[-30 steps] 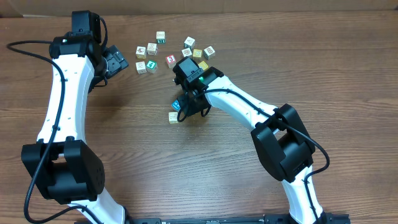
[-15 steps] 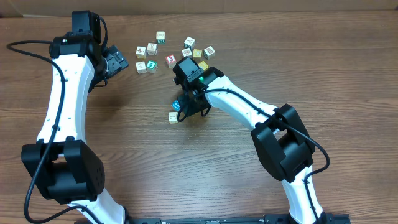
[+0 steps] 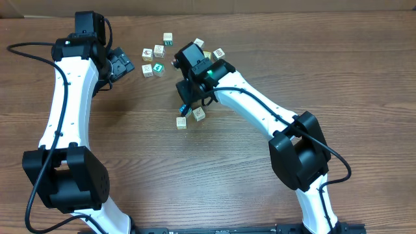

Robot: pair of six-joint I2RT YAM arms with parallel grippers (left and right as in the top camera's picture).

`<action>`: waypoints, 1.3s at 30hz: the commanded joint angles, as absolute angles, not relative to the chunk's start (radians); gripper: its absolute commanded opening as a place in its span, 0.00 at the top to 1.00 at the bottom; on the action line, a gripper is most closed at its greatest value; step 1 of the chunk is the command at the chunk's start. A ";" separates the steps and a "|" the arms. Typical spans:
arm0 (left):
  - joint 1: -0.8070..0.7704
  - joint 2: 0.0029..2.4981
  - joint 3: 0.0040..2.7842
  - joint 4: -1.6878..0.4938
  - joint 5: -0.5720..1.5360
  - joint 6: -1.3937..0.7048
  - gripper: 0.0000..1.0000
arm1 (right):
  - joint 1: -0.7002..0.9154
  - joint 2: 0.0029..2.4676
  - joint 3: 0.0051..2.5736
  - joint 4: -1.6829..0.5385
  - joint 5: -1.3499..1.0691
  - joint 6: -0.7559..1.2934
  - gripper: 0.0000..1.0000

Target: Form a circle

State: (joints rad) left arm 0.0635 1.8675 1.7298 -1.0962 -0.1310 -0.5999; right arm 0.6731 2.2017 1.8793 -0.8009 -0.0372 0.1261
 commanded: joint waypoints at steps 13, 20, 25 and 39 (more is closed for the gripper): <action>0.065 1.848 1.744 -1.096 -0.130 -0.599 0.00 | 0.694 2.214 1.904 -0.655 -0.027 0.123 0.96; 0.065 1.848 1.744 -1.096 -0.130 -0.599 0.01 | 0.713 2.260 1.904 -0.674 -0.027 0.123 0.96; 0.065 1.848 1.744 -1.096 -0.131 -0.599 0.00 | 0.714 2.265 1.904 -0.724 -0.036 0.123 0.96; 0.065 1.848 1.744 -1.096 -0.130 -0.599 0.01 | 0.714 2.269 1.886 -0.760 -0.088 0.127 0.96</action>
State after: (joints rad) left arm 0.0635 1.8675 1.7298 -1.0962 -0.1310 -0.5999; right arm 0.7139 2.2623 1.8793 -0.7605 -0.0742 0.1272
